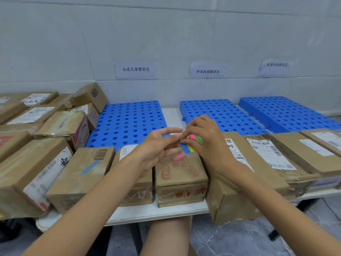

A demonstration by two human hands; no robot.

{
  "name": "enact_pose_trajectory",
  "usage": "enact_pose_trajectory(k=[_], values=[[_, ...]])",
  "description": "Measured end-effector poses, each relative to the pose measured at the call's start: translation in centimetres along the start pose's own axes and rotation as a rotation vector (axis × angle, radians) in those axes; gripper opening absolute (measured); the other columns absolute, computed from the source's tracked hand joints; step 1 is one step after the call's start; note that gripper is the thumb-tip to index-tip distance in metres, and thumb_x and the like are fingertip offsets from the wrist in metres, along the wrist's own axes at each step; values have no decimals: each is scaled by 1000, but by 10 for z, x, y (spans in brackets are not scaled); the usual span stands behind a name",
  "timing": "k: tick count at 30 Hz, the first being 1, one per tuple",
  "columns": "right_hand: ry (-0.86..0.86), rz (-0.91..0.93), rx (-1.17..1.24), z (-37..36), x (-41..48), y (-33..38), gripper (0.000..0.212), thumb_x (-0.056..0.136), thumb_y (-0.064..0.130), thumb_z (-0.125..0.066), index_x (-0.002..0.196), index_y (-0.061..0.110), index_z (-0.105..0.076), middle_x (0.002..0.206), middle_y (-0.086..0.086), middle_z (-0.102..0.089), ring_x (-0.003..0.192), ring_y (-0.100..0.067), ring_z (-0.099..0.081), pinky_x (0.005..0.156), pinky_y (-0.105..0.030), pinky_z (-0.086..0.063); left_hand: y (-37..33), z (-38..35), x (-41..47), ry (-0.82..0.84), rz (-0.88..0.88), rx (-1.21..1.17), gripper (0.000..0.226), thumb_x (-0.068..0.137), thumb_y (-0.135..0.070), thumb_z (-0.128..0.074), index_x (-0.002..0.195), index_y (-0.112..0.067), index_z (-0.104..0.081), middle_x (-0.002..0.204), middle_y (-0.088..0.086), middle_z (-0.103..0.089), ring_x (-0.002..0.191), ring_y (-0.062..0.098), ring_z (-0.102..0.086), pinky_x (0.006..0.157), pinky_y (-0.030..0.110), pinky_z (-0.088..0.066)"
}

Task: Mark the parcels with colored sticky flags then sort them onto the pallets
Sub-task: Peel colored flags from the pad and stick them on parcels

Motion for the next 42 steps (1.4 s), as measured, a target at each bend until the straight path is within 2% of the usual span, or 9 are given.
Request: enact_pose_trajectory(k=[8,13,17,19,22,28,31,35,42], values=[[95,-111,155,16,-9,-2,4,76,23,-72,74,20,-69,82,6,-59,85,-5,-43,83,-26,-36,1,0,4,-227,-66,-61,21,88,-3,-62,107,-11,-64,77,5,-67,59,4,-66,64,17,-57],[147,-394,388,42,-19,-7,5,81,21,-72,77,22,-67,85,13,-68,95,-3,-58,87,-9,-37,2,1,10,-361,-109,-121,18,89,-2,-61,104,-11,-63,93,12,-69,77,12,-70,63,18,-57],[-32,-597,545,64,-29,-28,4,83,13,-69,81,14,-65,73,0,-70,77,-11,-68,75,-18,-50,1,1,11,-430,-146,-144,13,89,-3,-60,97,-13,-62,95,11,-67,83,13,-69,62,18,-57],[-48,-668,450,76,-35,-41,3,84,14,-67,85,17,-65,67,-1,-70,69,-9,-65,69,-14,-46,1,1,11,-421,-143,-140,13,90,-3,-60,98,-13,-61,94,11,-67,83,13,-69,61,17,-57],[110,-722,240,83,-46,-59,10,86,14,-64,90,23,-66,63,3,-69,62,-1,-60,64,-5,-41,2,-4,11,-394,-134,-130,14,90,-4,-59,103,-11,-61,93,10,-67,80,10,-69,60,16,-56],[236,-675,11,80,-59,-60,12,85,8,-64,85,18,-70,69,-5,-66,62,-12,-57,57,-11,-42,3,-19,10,-333,-103,-132,16,90,-5,-60,104,-11,-61,87,9,-68,66,5,-70,49,19,-54],[260,-607,-25,73,-58,-57,3,82,19,-71,82,18,-68,60,-1,-57,52,-6,-45,53,-13,-38,3,-24,8,-305,-92,-136,18,90,-6,-60,108,-11,-59,84,8,-69,65,5,-70,45,19,-51],[271,-597,-39,68,-60,-59,21,77,32,-75,85,19,-61,60,1,-51,53,-8,-43,53,-16,-36,2,-27,6,-284,-89,-127,22,91,-6,-59,112,-9,-59,80,6,-70,65,6,-71,45,19,-51],[223,-644,-32,73,-63,-65,5,85,14,-67,85,18,-63,62,1,-49,55,-6,-41,57,-11,-36,2,-27,3,-254,-86,-101,23,91,-7,-60,114,-10,-59,83,6,-71,70,8,-71,48,19,-52]])
Point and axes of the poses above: each hand's wrist, its own x-axis towards the middle knuckle, its own z-axis out of the back of the hand, y = z × x, the point moved 2 cm from there along x, towards the middle knuckle
